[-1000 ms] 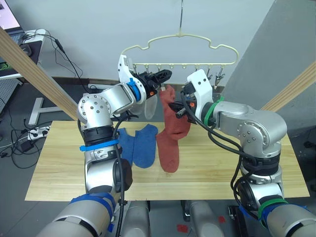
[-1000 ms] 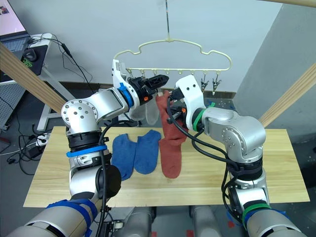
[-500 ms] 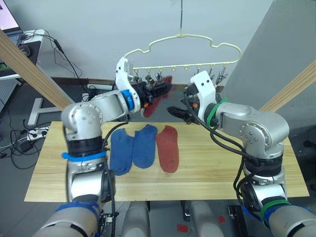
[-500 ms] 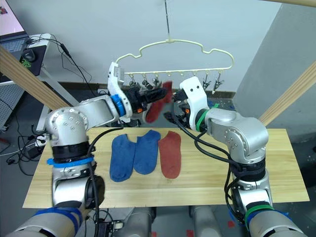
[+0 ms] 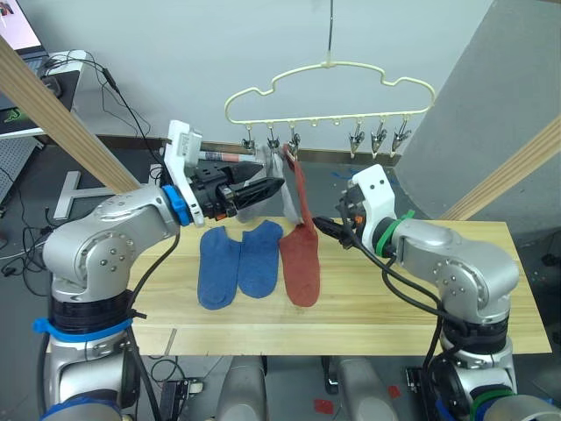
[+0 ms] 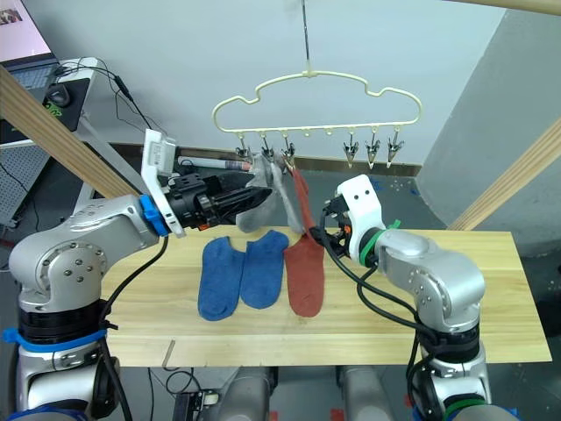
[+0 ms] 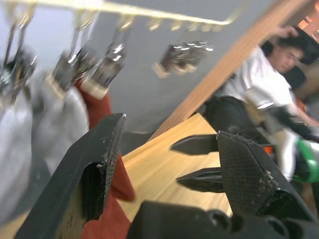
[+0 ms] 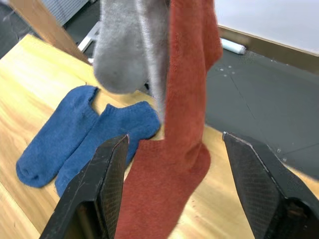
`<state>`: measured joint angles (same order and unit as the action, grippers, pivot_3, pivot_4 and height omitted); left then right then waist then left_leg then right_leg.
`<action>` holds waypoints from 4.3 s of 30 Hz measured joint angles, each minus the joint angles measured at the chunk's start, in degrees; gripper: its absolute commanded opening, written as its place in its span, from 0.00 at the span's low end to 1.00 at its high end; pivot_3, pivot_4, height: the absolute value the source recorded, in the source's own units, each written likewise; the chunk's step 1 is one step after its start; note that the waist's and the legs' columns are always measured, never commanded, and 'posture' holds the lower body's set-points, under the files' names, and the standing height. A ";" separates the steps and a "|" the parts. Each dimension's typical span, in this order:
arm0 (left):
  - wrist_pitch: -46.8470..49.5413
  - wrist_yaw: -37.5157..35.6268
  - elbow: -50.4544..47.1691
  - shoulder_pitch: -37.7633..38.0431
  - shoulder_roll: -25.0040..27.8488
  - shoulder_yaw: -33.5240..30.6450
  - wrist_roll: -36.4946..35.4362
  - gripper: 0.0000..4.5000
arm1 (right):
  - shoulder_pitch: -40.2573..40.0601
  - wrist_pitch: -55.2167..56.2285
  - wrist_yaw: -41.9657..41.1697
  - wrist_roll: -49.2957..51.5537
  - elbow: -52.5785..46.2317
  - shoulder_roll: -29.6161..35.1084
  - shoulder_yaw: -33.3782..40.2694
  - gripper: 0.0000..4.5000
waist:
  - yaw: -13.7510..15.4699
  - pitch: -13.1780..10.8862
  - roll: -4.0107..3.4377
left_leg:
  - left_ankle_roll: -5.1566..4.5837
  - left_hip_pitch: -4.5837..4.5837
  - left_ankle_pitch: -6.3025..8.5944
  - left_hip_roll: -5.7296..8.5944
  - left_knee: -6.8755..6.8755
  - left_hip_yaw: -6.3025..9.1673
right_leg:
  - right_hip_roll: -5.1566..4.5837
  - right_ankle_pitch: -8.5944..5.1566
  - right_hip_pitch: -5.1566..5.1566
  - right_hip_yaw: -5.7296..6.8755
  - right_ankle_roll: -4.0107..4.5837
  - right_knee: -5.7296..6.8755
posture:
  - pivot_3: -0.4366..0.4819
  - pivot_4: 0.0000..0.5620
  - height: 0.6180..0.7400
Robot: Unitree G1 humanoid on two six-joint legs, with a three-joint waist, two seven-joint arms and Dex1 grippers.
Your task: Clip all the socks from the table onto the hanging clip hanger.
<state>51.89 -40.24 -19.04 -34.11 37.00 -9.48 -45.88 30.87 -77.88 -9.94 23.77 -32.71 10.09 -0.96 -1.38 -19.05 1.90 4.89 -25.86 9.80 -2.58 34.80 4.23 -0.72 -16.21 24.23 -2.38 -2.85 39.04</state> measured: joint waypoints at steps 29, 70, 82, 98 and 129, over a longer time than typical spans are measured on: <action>-15.02 -23.29 15.45 -15.02 2.99 7.05 7.86 0.74 | 6.72 9.10 16.08 -15.23 5.59 -8.84 -0.44 0.51 | -0.28 0.05 0.01 | 0.03 -0.02 -0.03 -0.02 0.02 0.01 | 0.03 0.01 0.04 0.03 0.01 0.09 | 0.53 0.51 1.00; -13.49 -19.92 16.68 -13.51 1.08 5.19 6.21 0.74 | 11.61 23.14 17.47 -20.38 16.55 -12.26 1.85 0.65 | -0.26 0.04 0.00 | 0.01 0.00 -0.05 -0.03 0.13 0.03 | 0.05 0.00 0.13 0.03 0.02 0.51 | 0.55 0.56 1.00; -13.55 -17.79 16.12 -12.65 0.99 5.02 6.23 0.74 | 17.84 26.33 14.17 -20.11 23.78 -10.58 2.04 0.65 | -0.20 0.03 -0.01 | 0.01 0.00 -0.05 -0.03 0.12 0.03 | 0.06 0.00 0.14 0.03 0.03 0.53 | 0.59 0.58 1.00; -13.52 -15.39 14.33 -11.57 1.00 4.60 6.19 0.74 | 20.53 26.75 13.28 -18.97 26.83 -11.48 2.36 0.65 | -0.08 0.02 -0.03 | 0.01 0.00 -0.05 -0.03 0.11 0.03 | 0.06 0.00 0.15 0.03 0.03 0.53 | 0.60 0.58 1.00; -14.03 -14.24 14.33 -11.38 0.99 4.61 7.24 0.74 | 22.02 27.31 13.23 -18.51 29.32 -10.85 2.36 0.04 | -0.02 0.02 -0.03 | 0.01 0.00 -0.05 -0.03 0.10 0.03 | 0.06 0.00 0.16 0.03 0.03 0.51 | 0.61 0.57 1.00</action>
<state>37.86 -54.49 -4.71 -45.48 37.99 -4.87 -38.65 52.89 -50.57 3.29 5.25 -3.39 -0.75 1.39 -1.40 -19.03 1.87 4.90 -25.86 9.75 -2.61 34.89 4.26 -0.66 -16.21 24.39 -2.36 -2.82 39.55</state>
